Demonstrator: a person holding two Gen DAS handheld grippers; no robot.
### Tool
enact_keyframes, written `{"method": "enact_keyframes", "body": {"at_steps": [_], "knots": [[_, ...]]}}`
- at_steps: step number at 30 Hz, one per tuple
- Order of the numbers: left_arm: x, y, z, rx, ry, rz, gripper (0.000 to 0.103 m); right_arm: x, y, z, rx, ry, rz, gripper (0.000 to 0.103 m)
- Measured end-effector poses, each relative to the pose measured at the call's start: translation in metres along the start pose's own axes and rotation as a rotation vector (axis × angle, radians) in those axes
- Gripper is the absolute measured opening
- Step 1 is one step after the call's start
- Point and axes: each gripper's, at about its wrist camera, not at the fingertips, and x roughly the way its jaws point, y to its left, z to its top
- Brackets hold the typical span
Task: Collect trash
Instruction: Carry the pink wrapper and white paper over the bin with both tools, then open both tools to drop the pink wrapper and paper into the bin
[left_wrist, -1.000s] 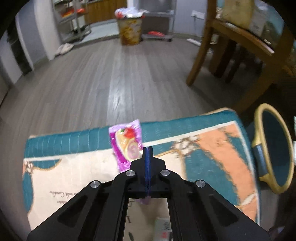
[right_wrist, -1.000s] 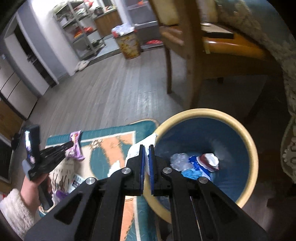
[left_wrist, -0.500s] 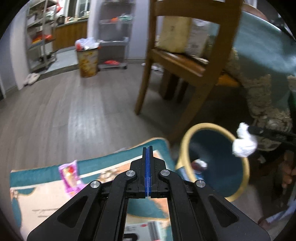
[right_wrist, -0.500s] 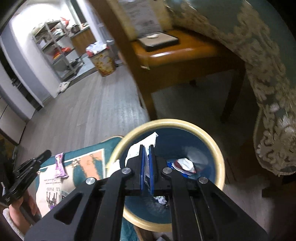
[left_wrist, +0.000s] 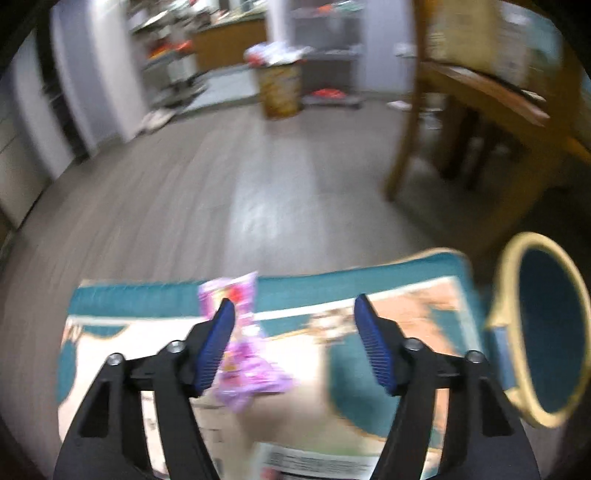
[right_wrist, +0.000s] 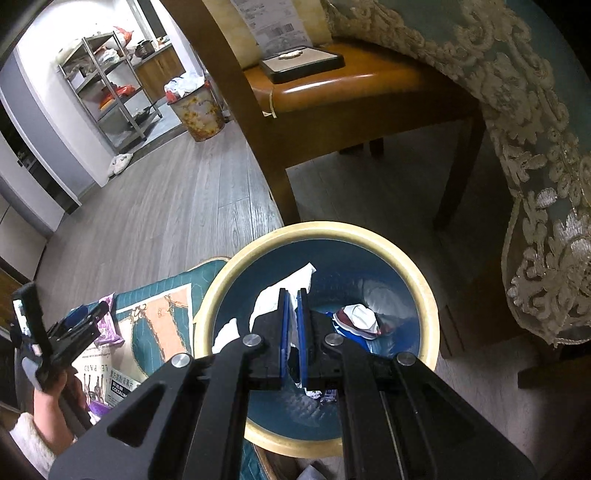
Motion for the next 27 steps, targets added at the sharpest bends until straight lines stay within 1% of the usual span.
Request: {"method": "enact_keyframes", "body": {"at_steps": [2, 6, 8, 9, 10, 11, 12, 15, 16, 17, 19, 20, 21, 22, 23, 25, 27], "knots": [[0.015, 0.017, -0.003, -0.034, 0.046, 0.036, 0.069, 0.003, 0.001, 0.000, 0.003, 0.008, 0.003, 0.004], [0.042, 0.036, -0.011, -0.080, 0.158, 0.003, 0.069, 0.006, 0.005, -0.001, -0.010, 0.015, 0.000, 0.004], [0.050, 0.042, -0.015, -0.098, 0.190, -0.035, 0.049, 0.006, 0.004, 0.000, -0.009, 0.015, -0.002, 0.004], [0.051, 0.043, -0.013, -0.095, 0.195, -0.047, 0.042, 0.006, 0.003, 0.000, -0.008, 0.015, -0.006, 0.004], [0.048, 0.042, -0.012, -0.080, 0.180, -0.050, 0.036, 0.007, 0.003, 0.000, -0.007, 0.015, -0.007, 0.004], [0.043, 0.036, -0.008, -0.048, 0.163, -0.062, 0.028, 0.007, 0.002, 0.000, -0.004, 0.014, -0.008, 0.004], [0.039, 0.029, -0.004, -0.021, 0.146, -0.074, 0.024, 0.007, 0.001, 0.000, -0.004, 0.015, -0.010, 0.004], [0.010, -0.004, 0.011, 0.061, 0.050, -0.151, 0.023, 0.007, -0.002, 0.001, 0.004, 0.016, -0.020, 0.004], [-0.007, -0.022, 0.018, 0.102, 0.000, -0.208, 0.023, 0.007, -0.003, 0.001, 0.006, 0.018, -0.025, 0.004], [-0.019, -0.035, 0.021, 0.129, -0.031, -0.251, 0.023, 0.008, -0.004, 0.001, 0.008, 0.021, -0.034, 0.004], [-0.041, -0.063, 0.023, 0.189, -0.079, -0.355, 0.023, 0.009, -0.008, 0.000, 0.009, 0.027, -0.048, 0.004], [-0.055, -0.082, 0.021, 0.234, -0.099, -0.413, 0.023, 0.010, -0.010, 0.000, 0.014, 0.031, -0.053, 0.004], [-0.065, -0.100, 0.017, 0.282, -0.101, -0.479, 0.023, 0.010, -0.012, -0.001, 0.019, 0.033, -0.057, 0.004], [-0.071, -0.111, 0.013, 0.315, -0.099, -0.516, 0.023, 0.009, -0.014, -0.001, 0.026, 0.035, -0.062, 0.004], [-0.079, -0.130, 0.007, 0.370, -0.092, -0.551, 0.023, 0.009, -0.016, -0.001, 0.031, 0.036, -0.064, 0.004], [-0.085, -0.151, -0.004, 0.433, -0.078, -0.592, 0.023, 0.008, -0.020, -0.002, 0.042, 0.036, -0.067, 0.004], [-0.085, -0.168, -0.018, 0.479, -0.064, -0.601, 0.023, 0.007, -0.024, -0.002, 0.051, 0.037, -0.074, 0.004]]}}
